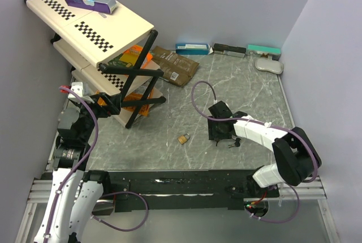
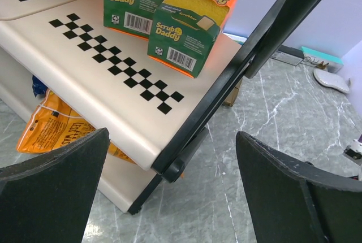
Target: Unlock with the key
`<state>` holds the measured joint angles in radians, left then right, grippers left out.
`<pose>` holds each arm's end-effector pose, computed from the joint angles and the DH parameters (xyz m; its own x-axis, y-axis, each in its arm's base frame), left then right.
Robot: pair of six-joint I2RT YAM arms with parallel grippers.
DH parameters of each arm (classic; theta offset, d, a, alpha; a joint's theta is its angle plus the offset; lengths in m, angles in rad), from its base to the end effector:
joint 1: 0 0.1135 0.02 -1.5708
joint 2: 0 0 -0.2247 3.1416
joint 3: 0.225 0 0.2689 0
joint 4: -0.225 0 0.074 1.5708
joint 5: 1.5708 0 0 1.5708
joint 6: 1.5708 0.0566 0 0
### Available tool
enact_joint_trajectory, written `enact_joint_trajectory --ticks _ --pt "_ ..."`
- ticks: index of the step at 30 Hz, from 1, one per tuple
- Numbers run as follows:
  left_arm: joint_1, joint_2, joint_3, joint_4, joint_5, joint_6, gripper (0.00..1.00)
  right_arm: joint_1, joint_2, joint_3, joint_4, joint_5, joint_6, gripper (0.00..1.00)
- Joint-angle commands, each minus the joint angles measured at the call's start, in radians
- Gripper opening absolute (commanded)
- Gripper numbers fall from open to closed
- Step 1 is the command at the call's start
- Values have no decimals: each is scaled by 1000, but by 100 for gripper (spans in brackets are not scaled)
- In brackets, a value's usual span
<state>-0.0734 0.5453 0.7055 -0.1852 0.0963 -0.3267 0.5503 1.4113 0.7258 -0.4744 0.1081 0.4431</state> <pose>0.2064 -0.0206 0.3278 -0.0778 -0.3146 -0.9460 0.1519 0.9341 -0.3231 0.2395 0.1398 0.0964 -0.9131 -0.0601 -0.4033 -0.1015 0.9915 0.0819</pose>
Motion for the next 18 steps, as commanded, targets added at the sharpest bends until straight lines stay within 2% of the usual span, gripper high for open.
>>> enact_joint_trajectory --ticks 1,4,7,8,11,18 --pt "0 -8 17 30 22 11 99 19 20 1 -15 22 28 57" --pt "0 -10 15 33 23 12 99 22 29 1 -21 28 35 53" --pt "0 -11 18 36 26 15 99 22 40 -5 -12 34 42 42" --pt "0 -10 18 42 23 15 100 22 44 -2 -16 38 42 34" --pt "0 1 22 44 29 15 99 23 34 -5 -29 44 55 19" --pt "0 -18 22 35 27 20 99 23 14 -20 -16 27 48 6"
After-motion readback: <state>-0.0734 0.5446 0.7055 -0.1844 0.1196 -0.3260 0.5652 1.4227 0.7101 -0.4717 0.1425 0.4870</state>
